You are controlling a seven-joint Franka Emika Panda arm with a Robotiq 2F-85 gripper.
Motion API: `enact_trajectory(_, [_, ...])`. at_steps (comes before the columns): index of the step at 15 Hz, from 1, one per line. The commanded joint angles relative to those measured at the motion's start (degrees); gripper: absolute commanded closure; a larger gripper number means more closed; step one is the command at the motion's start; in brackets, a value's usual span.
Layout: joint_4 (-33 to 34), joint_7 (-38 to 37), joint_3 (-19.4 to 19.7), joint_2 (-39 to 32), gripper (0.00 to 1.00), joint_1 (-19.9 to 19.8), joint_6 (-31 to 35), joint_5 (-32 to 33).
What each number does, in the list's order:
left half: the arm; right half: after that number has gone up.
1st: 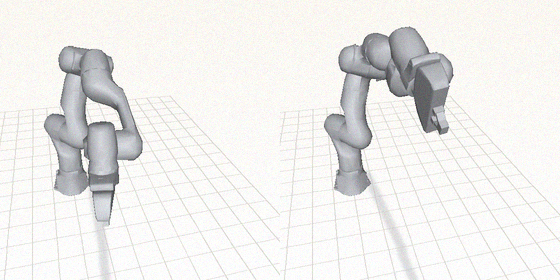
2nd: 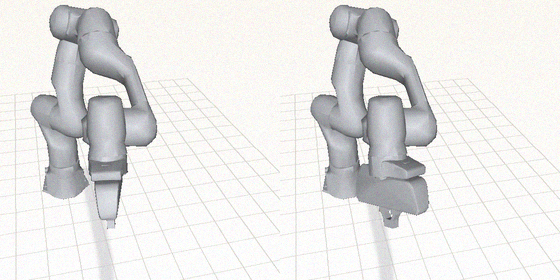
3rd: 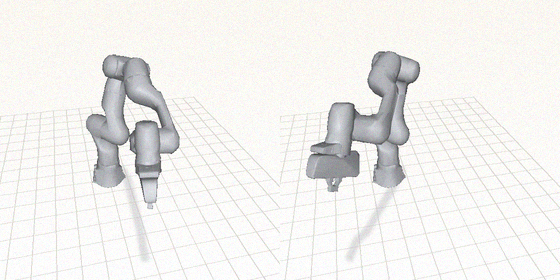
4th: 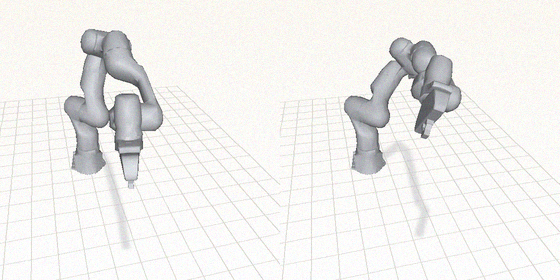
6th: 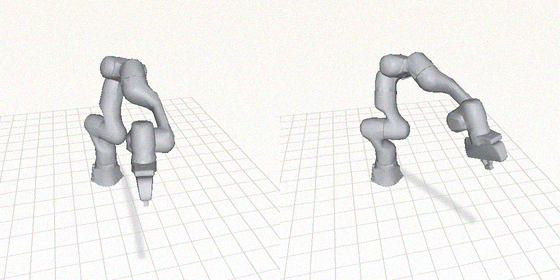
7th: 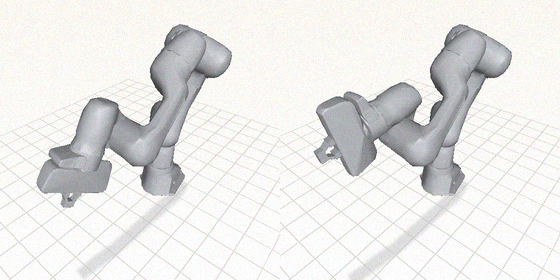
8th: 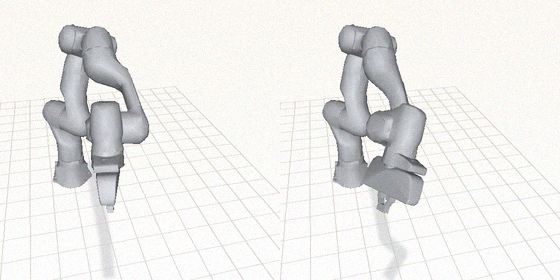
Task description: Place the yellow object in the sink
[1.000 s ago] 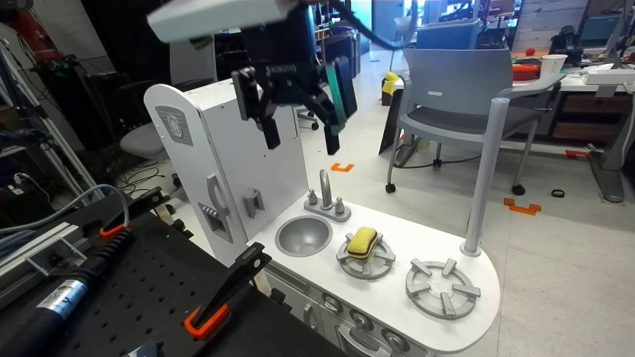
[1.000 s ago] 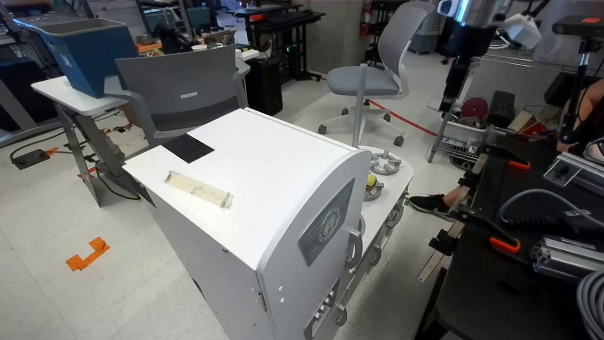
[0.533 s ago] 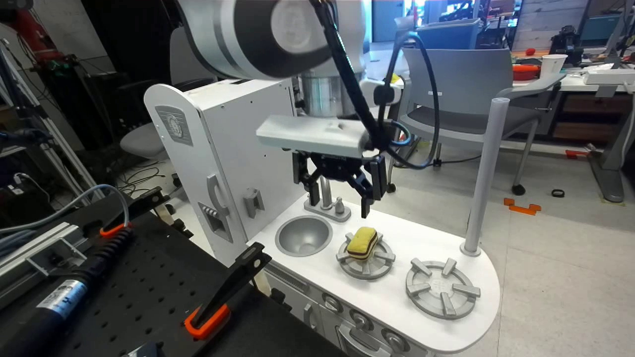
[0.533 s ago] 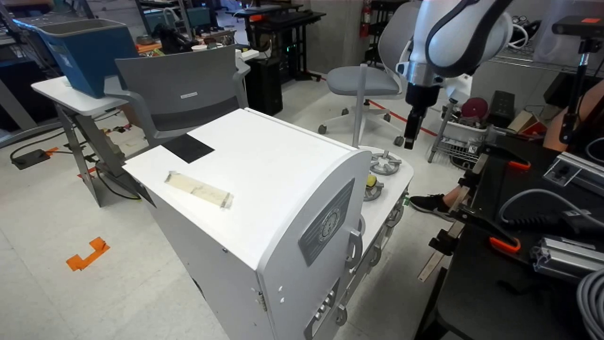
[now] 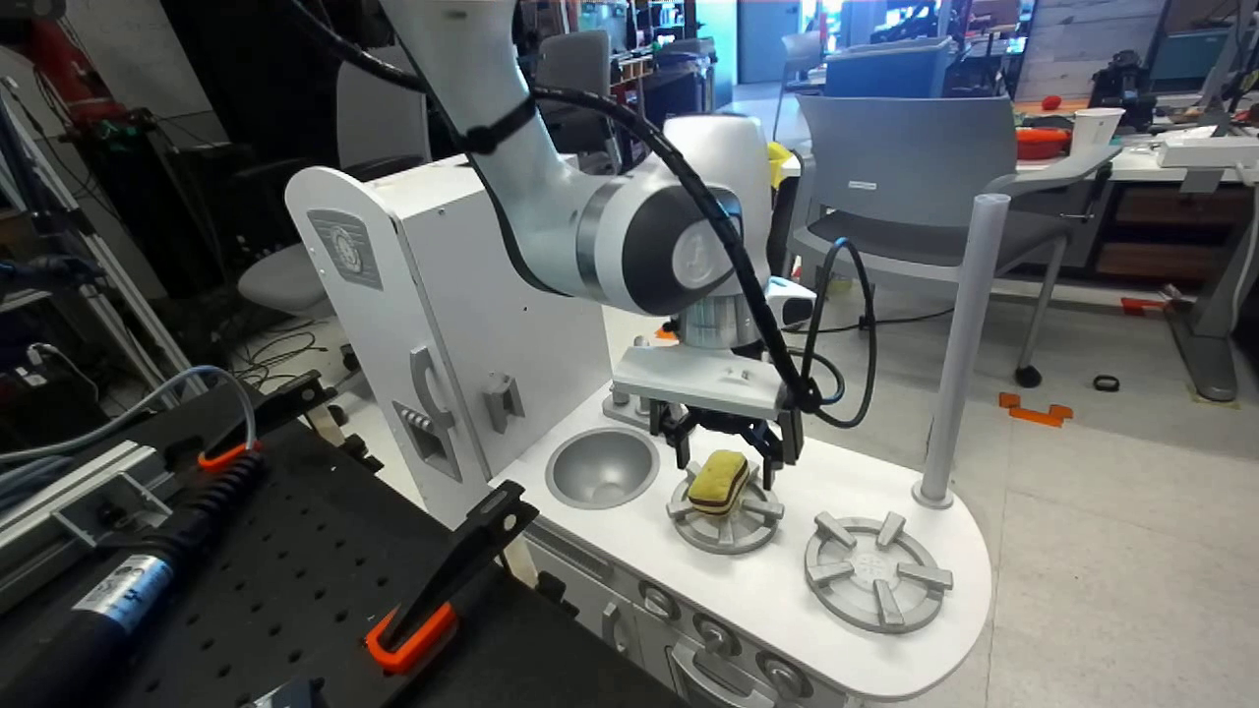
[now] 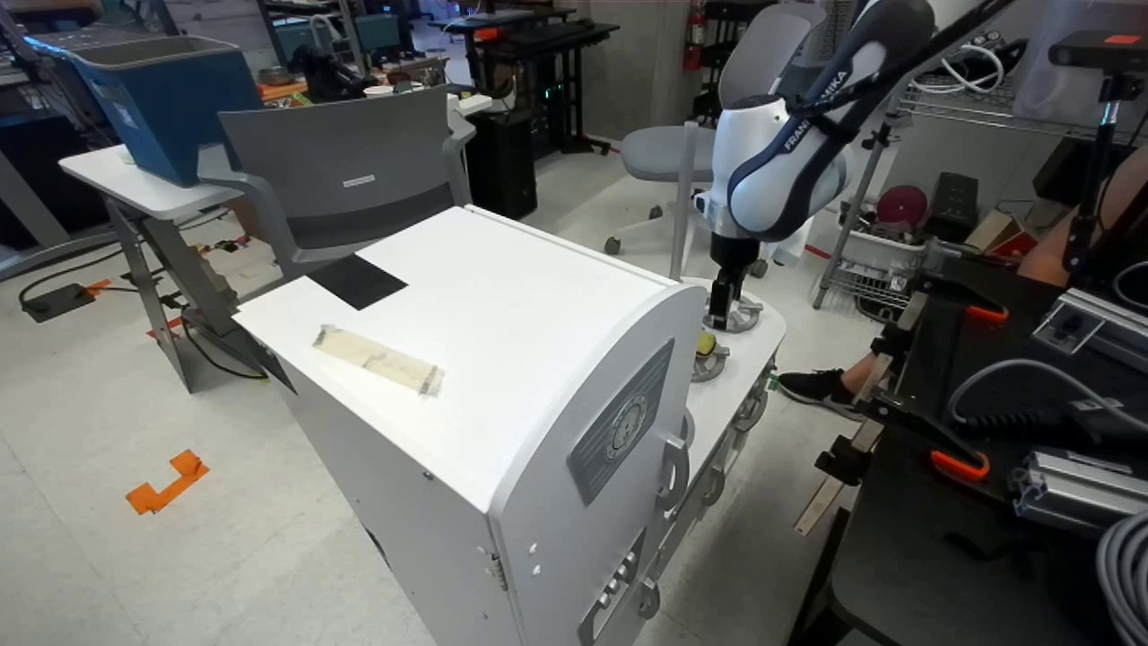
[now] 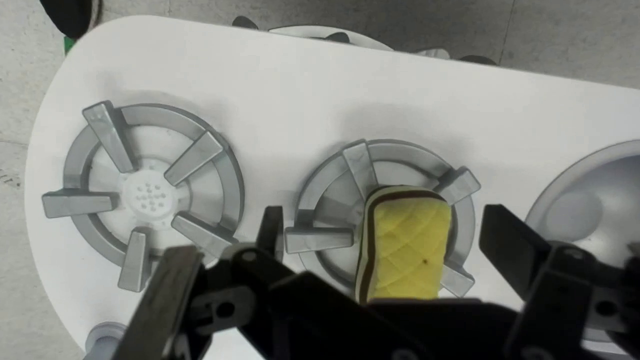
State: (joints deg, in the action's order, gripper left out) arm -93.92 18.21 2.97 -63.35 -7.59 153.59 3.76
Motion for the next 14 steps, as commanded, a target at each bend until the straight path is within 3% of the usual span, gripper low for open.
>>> enact_trajectory(1, [14.1,-2.1,-1.0,-9.4,0.00,0.5,-5.9,1.1])
enact_trajectory(3, [20.3,-2.6,-1.3,-13.5,0.00,1.3,-8.7,1.1])
enact_trajectory(4, [23.3,-2.8,-1.3,-15.5,0.07,1.7,-9.9,1.1])
enact_trajectory(5, [26.3,-2.9,-1.5,-17.3,0.26,2.0,-11.5,1.0])
enact_trajectory(11, [42.7,-2.3,-0.1,-26.5,0.73,5.2,-22.0,0.8])
enact_trajectory(12, [36.4,-0.4,-1.7,-22.0,0.79,5.0,-22.7,2.1])
enact_trajectory(13, [37.1,1.8,-2.6,-22.2,0.87,5.1,-24.2,2.5])
enact_trajectory(14, [33.2,4.3,-2.8,-19.6,0.93,5.8,-23.6,2.2])
